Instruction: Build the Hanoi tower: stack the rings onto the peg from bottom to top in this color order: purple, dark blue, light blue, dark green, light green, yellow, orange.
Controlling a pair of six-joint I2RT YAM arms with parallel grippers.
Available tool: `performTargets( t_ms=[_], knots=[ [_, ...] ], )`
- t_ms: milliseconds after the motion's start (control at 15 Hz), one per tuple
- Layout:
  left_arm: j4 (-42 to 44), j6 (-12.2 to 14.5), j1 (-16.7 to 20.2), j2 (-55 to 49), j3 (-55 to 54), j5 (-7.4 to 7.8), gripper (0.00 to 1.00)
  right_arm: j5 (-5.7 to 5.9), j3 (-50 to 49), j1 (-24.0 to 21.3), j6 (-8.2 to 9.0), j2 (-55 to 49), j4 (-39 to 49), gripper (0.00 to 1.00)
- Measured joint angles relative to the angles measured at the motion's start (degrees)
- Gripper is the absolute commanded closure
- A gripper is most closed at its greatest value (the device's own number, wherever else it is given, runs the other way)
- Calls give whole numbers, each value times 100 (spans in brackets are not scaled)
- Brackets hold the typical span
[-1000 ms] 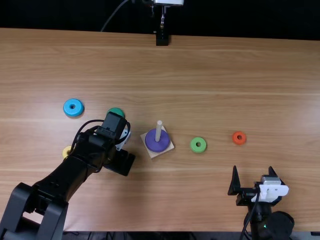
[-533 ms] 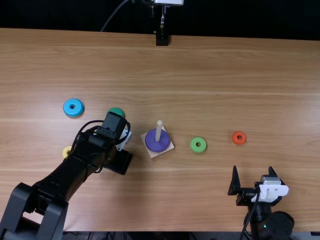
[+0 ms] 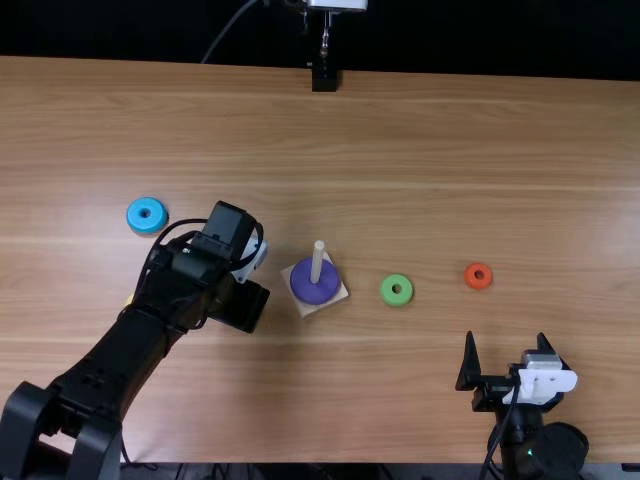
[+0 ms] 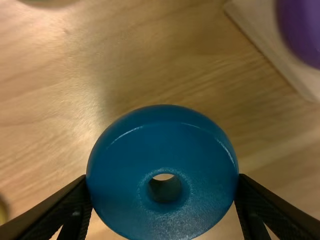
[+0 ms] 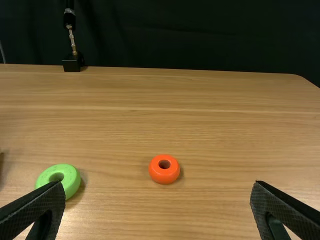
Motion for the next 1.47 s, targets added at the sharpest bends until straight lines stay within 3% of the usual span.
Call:
performTargets(
  t_ms=[200, 400, 800, 1467],
  knots=[
    [-1261, -2, 116, -28, 758, -2, 98, 0, 2, 0, 0, 0, 2, 0],
    [-1860, -2, 136, -31, 1709, 15, 98, 0, 0, 2, 0, 0, -2, 0],
    [-2124, -4, 57, -13, 3014, 61, 98, -2, 0, 0, 0, 0, 2, 0],
    [-2135, -299, -691, 549, 3799, 195, 98, -2, 2, 0, 2, 0, 2, 0]
  ],
)
